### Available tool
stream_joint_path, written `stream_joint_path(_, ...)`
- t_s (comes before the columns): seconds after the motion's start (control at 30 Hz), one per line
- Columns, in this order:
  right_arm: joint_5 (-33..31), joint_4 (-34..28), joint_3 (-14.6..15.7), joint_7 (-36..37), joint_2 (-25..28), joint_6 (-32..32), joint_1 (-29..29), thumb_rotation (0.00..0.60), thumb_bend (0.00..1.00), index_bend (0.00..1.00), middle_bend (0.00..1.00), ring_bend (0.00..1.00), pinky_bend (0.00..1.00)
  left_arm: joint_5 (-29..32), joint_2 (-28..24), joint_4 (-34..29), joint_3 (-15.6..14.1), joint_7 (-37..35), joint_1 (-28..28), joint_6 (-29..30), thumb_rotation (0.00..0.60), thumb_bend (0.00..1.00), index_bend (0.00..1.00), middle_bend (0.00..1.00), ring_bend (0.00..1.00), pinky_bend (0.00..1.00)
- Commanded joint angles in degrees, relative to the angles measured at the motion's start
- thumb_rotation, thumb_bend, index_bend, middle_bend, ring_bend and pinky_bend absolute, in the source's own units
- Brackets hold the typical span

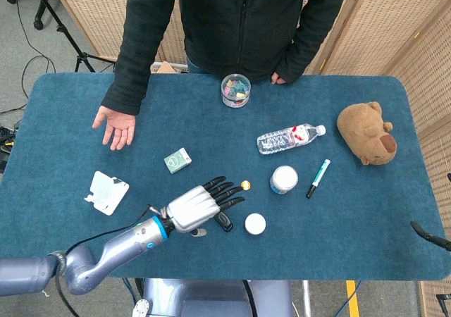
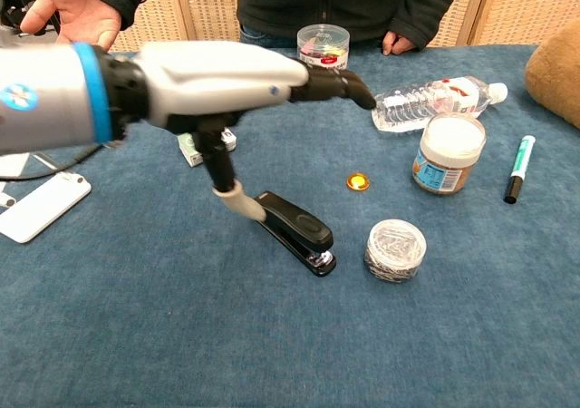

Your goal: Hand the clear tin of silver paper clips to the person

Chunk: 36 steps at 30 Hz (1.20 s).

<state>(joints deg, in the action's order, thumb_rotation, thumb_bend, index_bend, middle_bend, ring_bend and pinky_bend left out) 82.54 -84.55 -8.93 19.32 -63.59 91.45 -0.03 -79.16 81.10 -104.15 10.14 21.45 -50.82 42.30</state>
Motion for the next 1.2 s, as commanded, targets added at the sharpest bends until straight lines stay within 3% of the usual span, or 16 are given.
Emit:
stream_joint_path(0.03, -0.09, 0.13, -0.05, 0.51, 0.10, -0.18, -0.01, 0.600, 0.00, 0.00, 0.00, 0.00, 0.00, 8.51, 6.12, 2.38, 0.76, 7.52, -4.34, -2.32, 0.600, 0.00, 0.10, 0.00, 0.00, 0.08)
stream_joint_path(0.43, -0.30, 0.58, -0.24, 3.44, 0.56, -0.47, -0.20, 0.600, 0.00, 0.00, 0.00, 0.00, 0.00, 23.28, 18.26, 11.10, -0.02, 17.27, -11.85, -0.19, 0.600, 0.00, 0.12, 0.01, 0.00, 0.10)
stream_joint_path(0.57, -0.55, 0.70, -0.36, 4.71, 0.71, -0.85, -0.18, 0.600, 0.00, 0.00, 0.00, 0.00, 0.00, 27.98, 20.93, 13.68, -0.65, 20.93, -14.28, 0.99, 0.600, 0.00, 0.12, 0.06, 0.00, 0.10)
stream_joint_path(0.73, -0.61, 1.02, -0.37, 5.24, 0.74, -1.01, -0.21, 0.600, 0.00, 0.00, 0.00, 0.00, 0.00, 33.07, 24.16, 16.05, -1.43, 23.78, -16.60, 2.55, 0.600, 0.02, 0.17, 0.09, 0.02, 0.17)
stream_joint_path(0.87, 0.00, 0.98, -0.20, 6.30, 0.91, -0.85, -0.26, 0.600, 0.00, 0.00, 0.00, 0.00, 0.00, 34.61, 26.59, 18.17, -1.53, 24.49, -17.77, 4.06, 0.600, 0.12, 0.28, 0.20, 0.11, 0.30)
stream_joint_path(1.07, 0.02, 1.04, -0.18, 6.44, 0.93, -0.75, -0.36, 0.600, 0.00, 0.00, 0.00, 0.00, 0.00, 32.86, 28.63, 20.29, -1.57, 23.72, -17.68, 6.60, 0.600, 0.29, 0.65, 0.52, 0.37, 0.49)
stream_joint_path(1.2, 0.01, 1.09, -0.17, 6.47, 0.92, -0.67, -0.43, 0.600, 0.00, 0.00, 0.00, 0.00, 0.00, 31.43, 29.18, 20.93, -1.53, 22.93, -17.16, 8.22, 0.600, 0.36, 0.71, 0.58, 0.43, 0.53)
